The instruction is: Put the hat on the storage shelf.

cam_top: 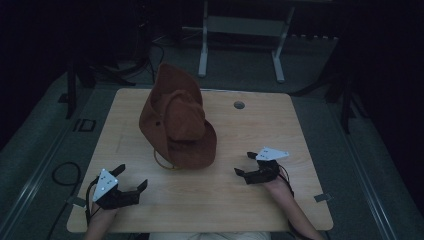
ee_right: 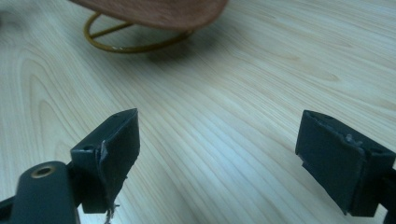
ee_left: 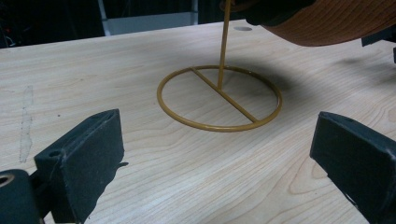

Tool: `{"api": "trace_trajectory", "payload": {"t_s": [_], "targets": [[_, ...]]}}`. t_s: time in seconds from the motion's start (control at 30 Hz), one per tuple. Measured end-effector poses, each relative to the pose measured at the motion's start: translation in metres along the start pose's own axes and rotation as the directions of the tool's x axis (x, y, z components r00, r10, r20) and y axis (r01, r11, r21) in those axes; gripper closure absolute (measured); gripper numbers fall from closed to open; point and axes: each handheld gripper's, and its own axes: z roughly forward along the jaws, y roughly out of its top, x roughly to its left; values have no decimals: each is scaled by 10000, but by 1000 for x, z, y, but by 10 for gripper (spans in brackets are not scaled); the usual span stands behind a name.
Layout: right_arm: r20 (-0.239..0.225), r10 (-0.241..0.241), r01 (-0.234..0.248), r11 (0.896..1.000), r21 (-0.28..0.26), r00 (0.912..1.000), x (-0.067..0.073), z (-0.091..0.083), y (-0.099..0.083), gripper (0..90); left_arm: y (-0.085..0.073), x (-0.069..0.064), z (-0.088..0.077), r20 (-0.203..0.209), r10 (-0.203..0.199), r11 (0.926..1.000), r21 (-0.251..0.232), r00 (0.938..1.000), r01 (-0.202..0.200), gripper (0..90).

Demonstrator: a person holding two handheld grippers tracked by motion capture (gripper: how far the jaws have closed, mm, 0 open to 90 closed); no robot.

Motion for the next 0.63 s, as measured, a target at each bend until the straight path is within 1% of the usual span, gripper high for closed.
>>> {"api": "trace_trajectory", "payload": {"t_s": [0.13,0.17,0.2,0.33,0.43,0.63], "targets": [[168,169,-169,9999,21,9997,-4,-8,-7,137,0,1,-1,-24,4,10000,-21,10000,-4,36],[268,153,-153,9999,-3,9995,-5,-10,-9,136,0,1,-1,-30,-50,10000,-48,10000,50,35],[501,185,-181,9998,-80,9986,-5,-13,-11,135,0,2,-1,-40,-48,10000,-53,10000,48,36],[860,247,-241,9997,-83,9960,-9,-20,-16,132,0,2,-1,-67,-79,10000,-61,9999,79,36],[964,359,-353,9993,-82,9947,-12,-24,-19,132,0,2,-1,-61,-92,9999,-64,9999,91,36],[858,328,-325,9995,-53,9958,-13,-23,-20,132,0,2,-2,-54,-108,9999,-68,9999,107,36]]}}
